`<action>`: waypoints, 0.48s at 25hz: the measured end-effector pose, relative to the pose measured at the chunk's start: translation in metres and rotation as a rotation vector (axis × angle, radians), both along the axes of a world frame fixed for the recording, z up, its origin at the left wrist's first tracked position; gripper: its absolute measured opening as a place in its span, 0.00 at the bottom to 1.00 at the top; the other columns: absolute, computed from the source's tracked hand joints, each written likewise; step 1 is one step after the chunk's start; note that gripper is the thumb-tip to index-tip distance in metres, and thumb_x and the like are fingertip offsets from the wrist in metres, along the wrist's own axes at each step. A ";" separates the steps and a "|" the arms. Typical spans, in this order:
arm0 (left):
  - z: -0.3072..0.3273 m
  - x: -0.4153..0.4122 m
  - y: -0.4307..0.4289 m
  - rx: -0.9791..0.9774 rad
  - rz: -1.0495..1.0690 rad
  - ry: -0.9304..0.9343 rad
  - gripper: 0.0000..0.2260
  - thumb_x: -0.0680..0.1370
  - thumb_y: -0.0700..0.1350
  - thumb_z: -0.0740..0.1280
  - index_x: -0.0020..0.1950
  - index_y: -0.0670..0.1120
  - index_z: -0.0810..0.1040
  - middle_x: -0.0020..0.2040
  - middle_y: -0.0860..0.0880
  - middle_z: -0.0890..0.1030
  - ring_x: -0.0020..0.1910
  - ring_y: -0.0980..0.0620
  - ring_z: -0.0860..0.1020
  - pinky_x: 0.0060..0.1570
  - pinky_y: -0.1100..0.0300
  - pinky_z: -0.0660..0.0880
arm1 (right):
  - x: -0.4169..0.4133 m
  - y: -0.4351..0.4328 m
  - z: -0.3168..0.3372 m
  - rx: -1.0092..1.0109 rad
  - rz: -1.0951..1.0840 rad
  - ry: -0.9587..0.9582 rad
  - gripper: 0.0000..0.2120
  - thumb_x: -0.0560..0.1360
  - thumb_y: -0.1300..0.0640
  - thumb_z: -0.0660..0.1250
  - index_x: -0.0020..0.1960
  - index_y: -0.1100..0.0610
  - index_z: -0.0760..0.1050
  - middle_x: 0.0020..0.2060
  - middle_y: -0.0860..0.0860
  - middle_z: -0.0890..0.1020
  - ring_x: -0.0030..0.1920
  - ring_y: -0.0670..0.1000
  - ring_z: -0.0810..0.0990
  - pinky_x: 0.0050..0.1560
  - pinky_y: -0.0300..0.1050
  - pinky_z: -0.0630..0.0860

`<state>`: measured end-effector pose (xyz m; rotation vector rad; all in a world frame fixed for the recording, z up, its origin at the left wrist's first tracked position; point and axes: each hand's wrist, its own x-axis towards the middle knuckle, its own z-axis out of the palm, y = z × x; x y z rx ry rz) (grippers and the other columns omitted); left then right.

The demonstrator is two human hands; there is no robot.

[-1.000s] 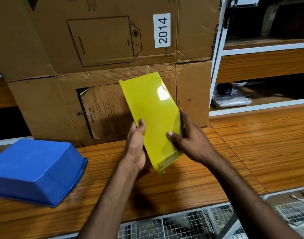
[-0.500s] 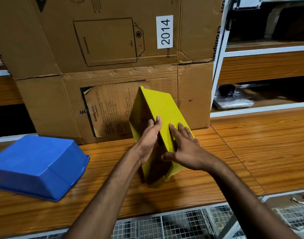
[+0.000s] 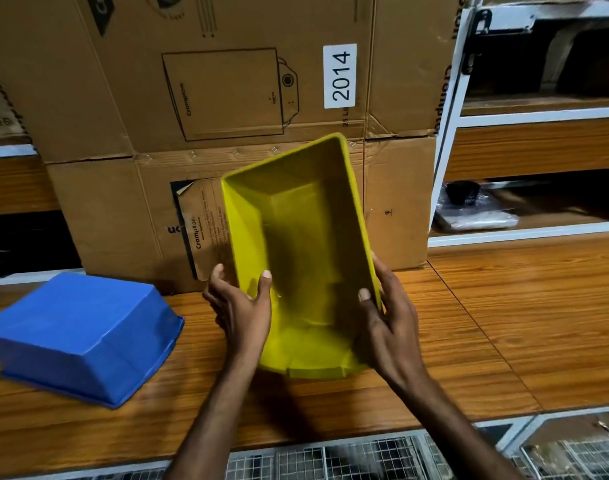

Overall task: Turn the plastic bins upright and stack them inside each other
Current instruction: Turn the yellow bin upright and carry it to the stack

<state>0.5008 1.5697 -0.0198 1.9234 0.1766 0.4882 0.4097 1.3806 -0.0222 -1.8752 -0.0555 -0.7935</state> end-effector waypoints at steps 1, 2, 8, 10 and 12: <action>-0.002 0.002 0.004 -0.025 -0.076 0.045 0.34 0.81 0.55 0.66 0.80 0.44 0.55 0.79 0.41 0.59 0.76 0.41 0.64 0.70 0.47 0.65 | -0.001 -0.001 -0.004 -0.034 -0.010 -0.041 0.26 0.83 0.58 0.62 0.81 0.50 0.64 0.78 0.48 0.71 0.78 0.47 0.68 0.76 0.59 0.69; -0.003 0.003 0.007 -0.022 -0.131 0.061 0.34 0.83 0.55 0.63 0.82 0.43 0.52 0.82 0.41 0.56 0.80 0.43 0.60 0.75 0.49 0.62 | -0.002 -0.003 -0.005 -0.133 -0.047 -0.089 0.27 0.83 0.59 0.62 0.81 0.50 0.62 0.78 0.48 0.70 0.78 0.48 0.68 0.74 0.59 0.70; -0.010 0.002 0.017 0.053 -0.127 -0.248 0.27 0.83 0.55 0.59 0.77 0.41 0.63 0.74 0.38 0.69 0.72 0.42 0.69 0.69 0.48 0.70 | 0.010 -0.012 -0.011 -0.509 -0.273 -0.138 0.24 0.79 0.64 0.61 0.71 0.58 0.56 0.57 0.51 0.76 0.40 0.45 0.74 0.33 0.28 0.60; -0.017 0.001 0.017 0.149 -0.063 -0.405 0.21 0.84 0.56 0.58 0.68 0.42 0.68 0.61 0.40 0.73 0.58 0.44 0.74 0.54 0.46 0.76 | 0.016 -0.013 -0.016 -0.391 -0.311 -0.039 0.17 0.83 0.45 0.54 0.66 0.55 0.58 0.44 0.49 0.75 0.29 0.51 0.71 0.26 0.41 0.64; -0.025 -0.002 0.016 0.218 -0.024 -0.539 0.13 0.84 0.49 0.61 0.65 0.44 0.68 0.58 0.43 0.70 0.55 0.44 0.74 0.48 0.55 0.75 | 0.022 -0.014 -0.017 -0.218 -0.312 0.048 0.18 0.82 0.34 0.50 0.58 0.49 0.58 0.37 0.53 0.78 0.29 0.59 0.75 0.27 0.54 0.71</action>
